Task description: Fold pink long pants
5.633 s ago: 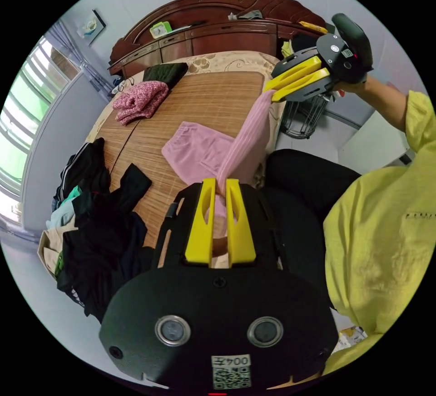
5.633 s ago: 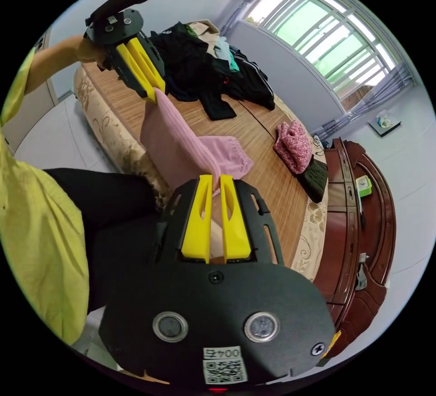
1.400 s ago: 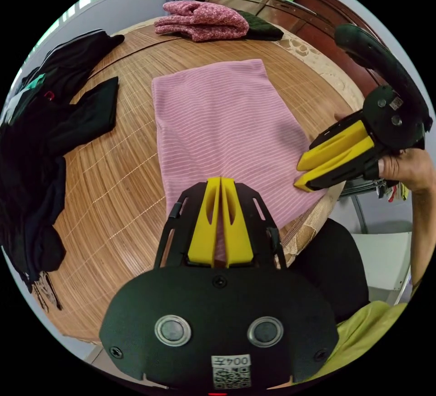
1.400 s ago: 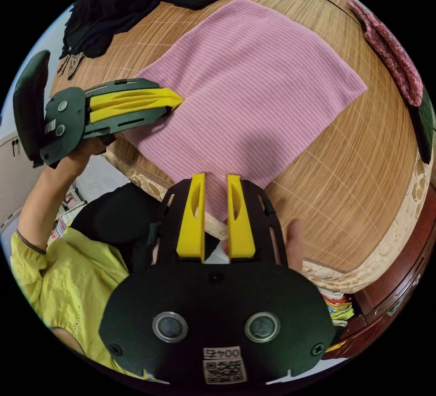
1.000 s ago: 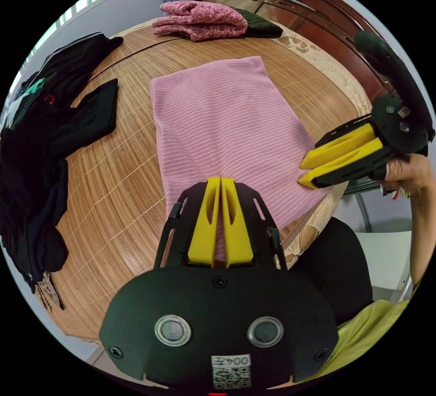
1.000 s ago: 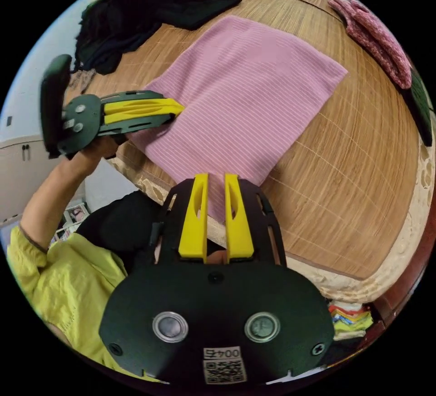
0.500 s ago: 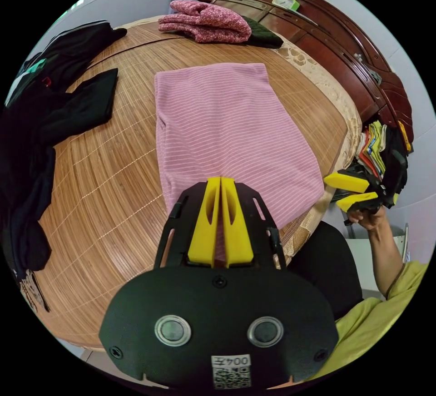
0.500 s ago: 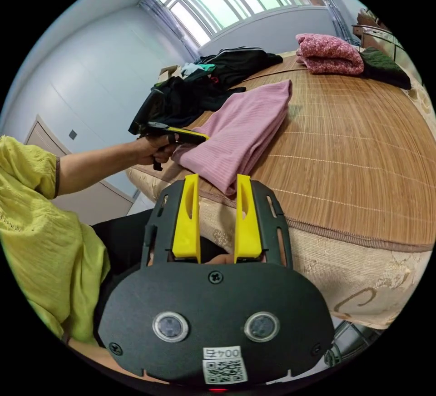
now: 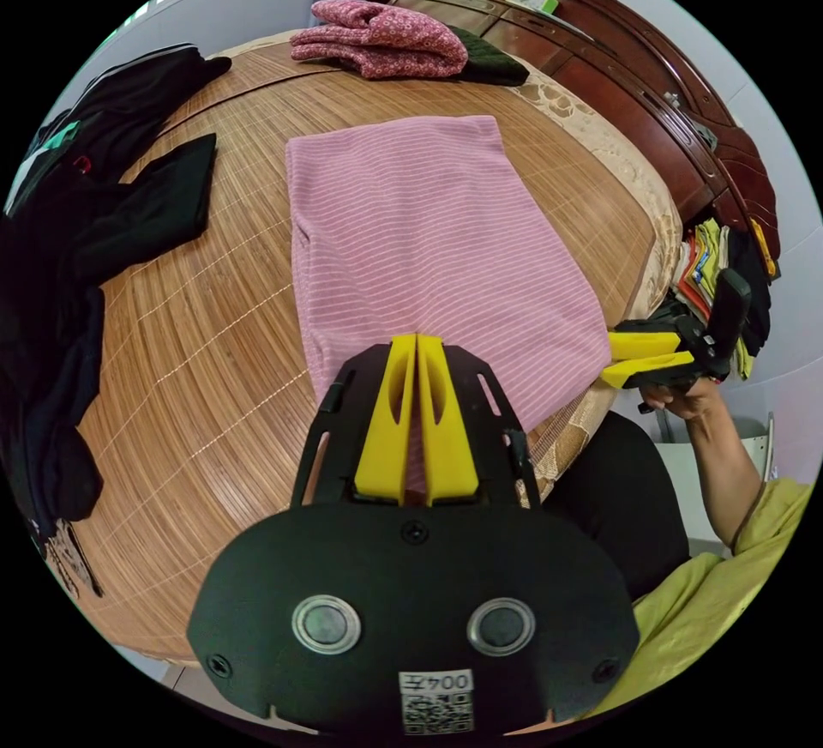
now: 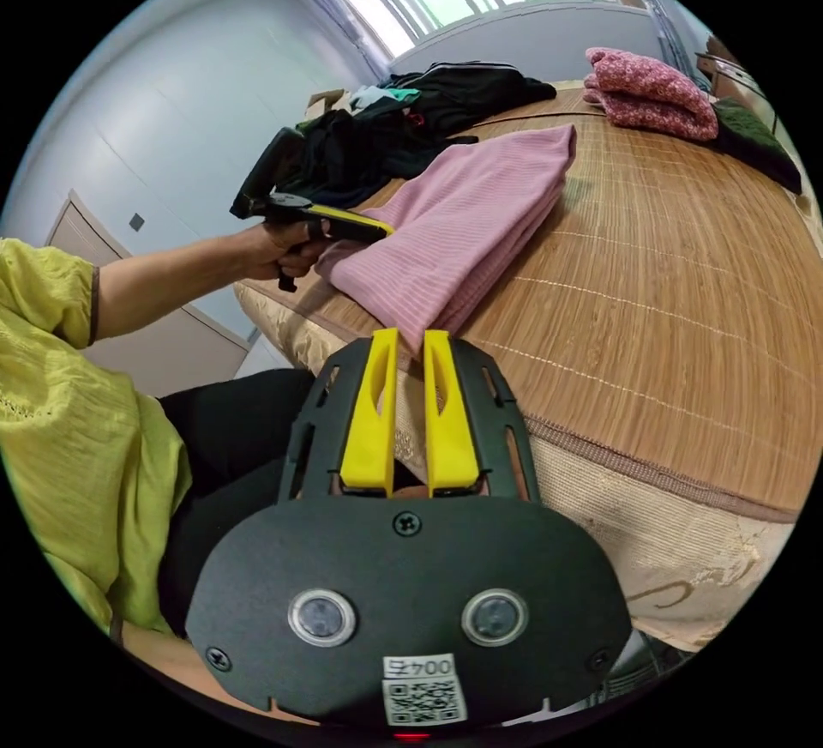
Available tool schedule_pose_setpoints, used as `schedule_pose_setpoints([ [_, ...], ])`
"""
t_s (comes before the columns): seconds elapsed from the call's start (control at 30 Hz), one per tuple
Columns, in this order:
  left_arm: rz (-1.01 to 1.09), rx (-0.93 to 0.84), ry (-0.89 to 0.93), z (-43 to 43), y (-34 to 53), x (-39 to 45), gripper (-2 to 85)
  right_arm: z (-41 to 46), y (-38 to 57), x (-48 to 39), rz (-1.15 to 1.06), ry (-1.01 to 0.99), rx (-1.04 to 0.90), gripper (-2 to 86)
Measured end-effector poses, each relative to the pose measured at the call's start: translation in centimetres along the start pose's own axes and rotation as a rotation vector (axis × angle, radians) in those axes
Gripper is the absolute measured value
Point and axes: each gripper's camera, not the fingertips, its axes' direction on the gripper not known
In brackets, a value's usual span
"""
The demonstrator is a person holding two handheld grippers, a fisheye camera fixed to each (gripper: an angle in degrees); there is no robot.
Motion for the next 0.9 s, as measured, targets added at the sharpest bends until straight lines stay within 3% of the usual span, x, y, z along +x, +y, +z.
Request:
schedule_pose_setpoints([
  [0.17,0.010,0.003,-0.007,-0.3,0.6,-0.3,0.3,-1.6,-0.1,-1.4,0.015,0.046,-0.066,2.8],
  [0.3,-0.014,-0.017,0.049,-1.6,0.7,-1.6,0.3,-4.5,-2.0,-3.4,0.036,0.120,0.012,4.0],
  [0.4,-0.010,0.065,0.075,-5.0,2.0,-2.2,0.3,-5.4,-5.0,-5.5,0.022,0.113,-0.001,4.2],
  [0.57,0.128,0.116,-0.061,-8.4,6.6,0.8,0.2,-1.8,-11.2,-8.9,-0.017,0.218,-0.210,2.7],
  [0.73,0.218,0.018,-0.222,-4.2,9.5,4.2,0.1,2.7,-15.4,-10.2,-0.003,0.261,-0.354,6.7],
  [0.8,0.204,0.012,-0.196,-3.1,10.2,3.5,0.2,5.0,-15.9,-10.3,-0.018,0.337,-0.476,7.2],
  [0.9,0.134,0.042,-0.078,-3.2,11.1,1.3,0.2,5.6,-16.8,-11.0,-0.007,0.345,-0.441,7.2],
])
